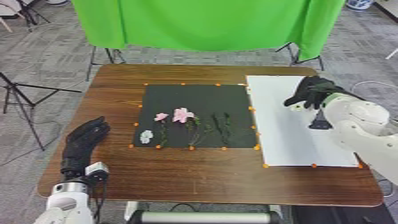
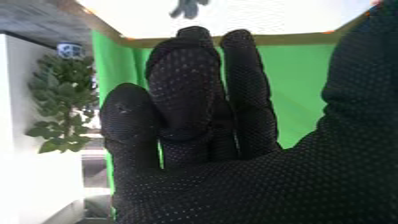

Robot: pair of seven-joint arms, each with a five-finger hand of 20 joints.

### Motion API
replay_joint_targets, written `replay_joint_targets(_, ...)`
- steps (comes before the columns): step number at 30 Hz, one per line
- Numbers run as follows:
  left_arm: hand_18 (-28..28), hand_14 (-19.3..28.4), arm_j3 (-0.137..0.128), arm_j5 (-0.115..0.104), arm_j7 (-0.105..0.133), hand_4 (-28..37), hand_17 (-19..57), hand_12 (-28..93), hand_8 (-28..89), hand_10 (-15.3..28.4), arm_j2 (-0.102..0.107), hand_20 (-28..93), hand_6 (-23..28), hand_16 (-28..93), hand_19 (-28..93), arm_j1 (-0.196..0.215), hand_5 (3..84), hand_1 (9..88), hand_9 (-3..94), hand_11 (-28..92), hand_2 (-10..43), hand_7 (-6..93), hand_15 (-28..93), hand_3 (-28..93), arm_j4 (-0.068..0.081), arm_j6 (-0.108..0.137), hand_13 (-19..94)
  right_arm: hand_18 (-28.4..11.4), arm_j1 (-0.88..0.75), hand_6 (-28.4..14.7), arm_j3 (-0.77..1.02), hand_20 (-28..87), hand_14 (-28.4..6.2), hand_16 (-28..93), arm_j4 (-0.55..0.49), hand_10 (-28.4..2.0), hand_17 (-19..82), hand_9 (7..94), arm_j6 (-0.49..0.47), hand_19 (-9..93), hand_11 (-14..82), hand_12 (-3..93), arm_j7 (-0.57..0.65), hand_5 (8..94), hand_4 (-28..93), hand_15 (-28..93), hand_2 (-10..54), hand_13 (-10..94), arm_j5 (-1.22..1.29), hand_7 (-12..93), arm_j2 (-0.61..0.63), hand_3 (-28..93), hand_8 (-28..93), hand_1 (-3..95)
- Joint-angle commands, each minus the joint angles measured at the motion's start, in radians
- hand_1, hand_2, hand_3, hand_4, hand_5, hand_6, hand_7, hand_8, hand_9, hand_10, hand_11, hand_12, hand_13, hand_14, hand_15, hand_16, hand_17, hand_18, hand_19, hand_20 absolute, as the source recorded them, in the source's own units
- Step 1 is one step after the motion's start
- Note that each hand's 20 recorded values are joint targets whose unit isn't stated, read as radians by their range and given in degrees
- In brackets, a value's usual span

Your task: Arrange flowers

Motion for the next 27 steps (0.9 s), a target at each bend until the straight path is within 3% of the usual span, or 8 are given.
replay_joint_targets(1,13.1,15.7,0.004,-0.001,0.000,-14.0,9.1,12,-10,12.5,-0.015,20,1.6,0,15,0.009,51.5,38.0,46.2,25,-8.4,23.1,23,70,-0.001,0.004,38,-17.4,-0.035,2.4,0.008,51,-7.5,28,0.031,-14.0,54,67.7,0.017,93,10.3,16.7,0.019,58.8,-19,61,-9.5,83,-0.004,17,-0.015,66,-10,31.5)
replay_joint_targets(15,13.1,15.7,0.007,-0.004,0.003,-13.8,9.1,13,-9,12.5,-0.019,20,1.8,0,15,0.011,51.5,38.0,46.1,24,-8.6,22.8,23,70,-0.001,0.004,38,-16.8,-0.083,2.6,0.016,52,-7.1,28,0.088,-13.2,55,69.2,0.035,93,11.1,16.8,0.011,59.6,-20,61,-9.5,83,0.062,18,-0.051,68,-10,36.4)
replay_joint_targets(18,13.1,15.6,0.008,-0.003,0.002,-13.8,9.1,13,-9,12.6,-0.019,20,1.8,0,15,0.007,51.5,38.0,46.1,24,-8.6,22.8,23,70,0.002,0.001,38,-16.3,-0.086,3.1,-0.002,51,-6.5,28,0.094,-12.3,55,71.3,0.094,93,11.9,16.6,0.010,61.7,-20,61,-9.5,84,0.064,19,-0.053,68,-11,41.7)
replay_joint_targets(21,13.1,15.7,0.006,-0.003,0.001,-13.8,9.2,13,-9,12.5,-0.020,20,1.8,0,15,0.011,51.5,37.9,46.1,24,-8.6,22.7,23,70,-0.001,0.003,38,-15.5,-0.083,2.0,-0.030,52,-5.2,28,0.099,-11.3,57,75.5,0.179,93,13.0,16.9,0.008,66.3,-23,61,-9.5,86,0.065,21,-0.053,63,0,51.5)
replay_joint_targets(27,13.1,15.7,0.004,-0.005,0.000,-13.9,9.2,13,-9,12.5,-0.018,20,1.8,0,15,0.014,51.5,38.0,46.1,24,-8.5,22.7,23,70,0.000,0.003,38,-14.2,-0.075,1.5,-0.060,55,-3.6,29,0.090,-11.0,61,86.2,0.278,93,5.2,27.2,-0.005,75.9,-22,61,-8.9,90,0.087,22,-0.044,59,2,62.7)
